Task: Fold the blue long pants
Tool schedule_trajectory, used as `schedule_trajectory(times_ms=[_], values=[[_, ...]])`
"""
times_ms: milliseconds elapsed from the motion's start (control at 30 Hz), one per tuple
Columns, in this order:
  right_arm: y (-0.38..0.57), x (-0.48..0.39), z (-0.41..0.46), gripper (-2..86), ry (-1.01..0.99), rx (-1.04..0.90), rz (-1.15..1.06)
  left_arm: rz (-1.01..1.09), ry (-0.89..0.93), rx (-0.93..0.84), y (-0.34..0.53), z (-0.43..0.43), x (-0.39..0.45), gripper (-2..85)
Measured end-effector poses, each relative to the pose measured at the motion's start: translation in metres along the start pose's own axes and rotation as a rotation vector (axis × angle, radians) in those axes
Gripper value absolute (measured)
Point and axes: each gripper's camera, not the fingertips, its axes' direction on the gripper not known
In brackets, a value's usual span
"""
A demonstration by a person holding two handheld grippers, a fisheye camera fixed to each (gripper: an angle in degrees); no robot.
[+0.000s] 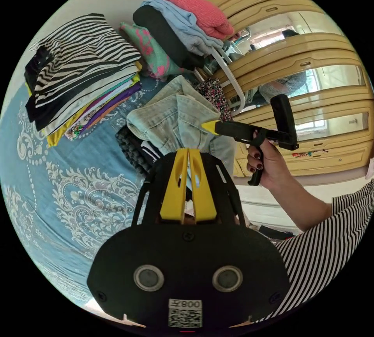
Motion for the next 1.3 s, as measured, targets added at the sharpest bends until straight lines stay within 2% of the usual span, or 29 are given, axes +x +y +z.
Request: schedule_trajectory(times_ms=[133, 200, 333, 500, 633, 800, 1000, 1200, 1300], values=[[0.013, -0.012, 0.007, 3.4, -0.033, 0.035, 0.004, -0.182, 0.045, 0.058, 0.008, -0.005, -0.014, 5.4], [0.021, -0.014, 0.009, 3.3, -0.044, 0.053, 0.023, -0.261, 0.135, 0.065, 0.008, -0.001, -0.017, 6.4], [0.040, -0.021, 0.018, 3.0, -0.056, 0.072, 0.057, -0.268, 0.124, 0.039, 0.008, 0.003, 0.003, 5.4], [0.060, -0.040, 0.034, 2.9, -0.053, 0.097, 0.072, -0.186, 0.072, 0.034, 0.027, -0.016, 0.054, 3.0], [0.088, -0.062, 0.038, 2.8, -0.040, 0.143, 0.081, -0.089, 0.114, 0.068, 0.049, -0.038, 0.102, 2.6], [0.137, -0.086, 0.029, 2.6, -0.049, 0.248, 0.129, 0.098, 0.219, 0.074, 0.095, -0.068, 0.186, 2.2], [0.212, -0.135, 0.018, 2.3, -0.039, 0.397, 0.147, 0.217, 0.381, 0.091, 0.154, -0.114, 0.261, 1.7], [0.294, -0.215, 0.002, 2.1, -0.024, 0.584, 0.030, 0.324, 0.584, 0.195, 0.233, -0.190, 0.330, 1.3], [0.331, -0.251, -0.007, 2.1, -0.031, 0.653, -0.045, 0.397, 0.589, 0.265, 0.280, -0.244, 0.364, 1.2]])
